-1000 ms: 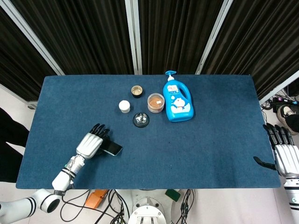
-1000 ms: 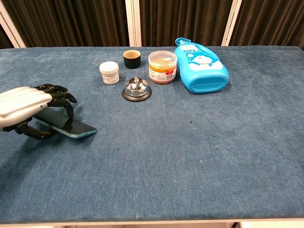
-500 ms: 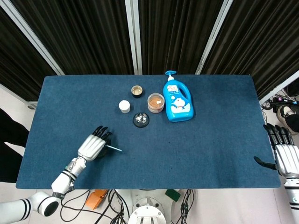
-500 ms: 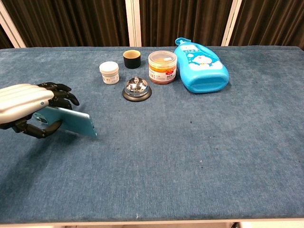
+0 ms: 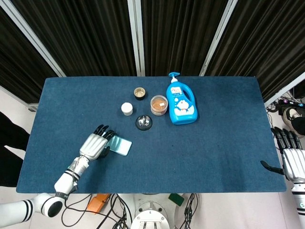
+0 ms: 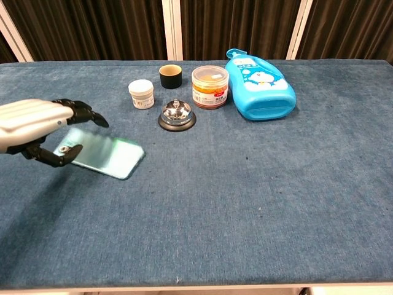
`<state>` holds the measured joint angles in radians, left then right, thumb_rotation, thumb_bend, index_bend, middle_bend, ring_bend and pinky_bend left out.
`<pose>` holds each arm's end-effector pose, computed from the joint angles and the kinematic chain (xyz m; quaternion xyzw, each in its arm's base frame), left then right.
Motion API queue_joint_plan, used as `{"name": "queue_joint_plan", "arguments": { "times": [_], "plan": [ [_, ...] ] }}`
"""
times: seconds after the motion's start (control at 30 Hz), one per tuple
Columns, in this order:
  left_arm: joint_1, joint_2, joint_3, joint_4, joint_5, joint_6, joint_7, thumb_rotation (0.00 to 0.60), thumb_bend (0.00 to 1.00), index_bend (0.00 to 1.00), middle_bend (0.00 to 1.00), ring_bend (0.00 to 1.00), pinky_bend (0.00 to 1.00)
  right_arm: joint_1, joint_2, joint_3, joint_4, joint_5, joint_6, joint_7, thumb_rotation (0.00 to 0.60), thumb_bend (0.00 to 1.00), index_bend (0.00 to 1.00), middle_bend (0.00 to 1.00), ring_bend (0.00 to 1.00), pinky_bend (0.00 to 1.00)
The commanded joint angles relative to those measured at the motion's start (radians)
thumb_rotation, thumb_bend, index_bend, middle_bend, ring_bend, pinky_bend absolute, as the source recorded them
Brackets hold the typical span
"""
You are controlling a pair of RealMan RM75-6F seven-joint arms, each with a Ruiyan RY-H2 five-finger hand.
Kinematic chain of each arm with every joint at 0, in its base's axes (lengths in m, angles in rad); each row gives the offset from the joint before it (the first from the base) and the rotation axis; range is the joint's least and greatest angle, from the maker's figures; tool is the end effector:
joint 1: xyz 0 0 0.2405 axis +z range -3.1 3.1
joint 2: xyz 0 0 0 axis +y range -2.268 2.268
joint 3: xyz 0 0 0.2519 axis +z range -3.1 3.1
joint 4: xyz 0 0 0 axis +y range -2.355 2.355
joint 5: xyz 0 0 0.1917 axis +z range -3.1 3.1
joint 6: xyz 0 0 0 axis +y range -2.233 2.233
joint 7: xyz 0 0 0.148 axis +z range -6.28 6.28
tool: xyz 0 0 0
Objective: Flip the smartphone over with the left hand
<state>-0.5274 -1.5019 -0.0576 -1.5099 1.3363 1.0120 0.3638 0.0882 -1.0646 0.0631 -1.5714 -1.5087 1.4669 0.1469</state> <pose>-0.2028 0.2770 0.0012 -0.7763 -0.3512 -0.3192 0.4149 -0.3086 -0.1876 0.1944 0.5848 -0.4012 0.4072 0.5755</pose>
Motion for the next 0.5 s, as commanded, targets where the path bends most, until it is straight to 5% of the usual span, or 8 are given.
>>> {"name": "queue_joint_plan", "arguments": {
  "times": [0.03, 0.2, 0.37, 0.5],
  "plan": [
    [0.013, 0.004, -0.003, -0.004, 0.015, 0.035, -0.030, 0.600, 0.56, 0.15, 0.13, 0.03, 0.00, 0.000, 0.001, 0.000, 0.000, 0.000, -0.001, -0.001, 0.600, 0.23, 0.03, 0.11, 0.00, 0.00],
    [0.083, 0.051, -0.021, -0.036, 0.037, 0.187, -0.093, 0.600, 0.50, 0.15, 0.13, 0.03, 0.00, -0.004, 0.009, 0.000, -0.001, 0.006, 0.000, 0.000, 0.600, 0.23, 0.03, 0.11, 0.00, 0.00],
    [0.188, 0.125, -0.016, -0.053, 0.060, 0.360, -0.144, 0.600, 0.21, 0.15, 0.13, 0.05, 0.00, 0.000, 0.023, -0.001, -0.003, 0.005, -0.013, 0.006, 0.600, 0.23, 0.03, 0.11, 0.00, 0.00],
    [0.271, 0.197, 0.016, -0.077, 0.070, 0.453, -0.166, 0.600, 0.14, 0.15, 0.13, 0.05, 0.00, 0.004, 0.023, -0.003, -0.005, -0.008, -0.011, 0.011, 0.600, 0.23, 0.03, 0.11, 0.00, 0.00]
  ]
}}
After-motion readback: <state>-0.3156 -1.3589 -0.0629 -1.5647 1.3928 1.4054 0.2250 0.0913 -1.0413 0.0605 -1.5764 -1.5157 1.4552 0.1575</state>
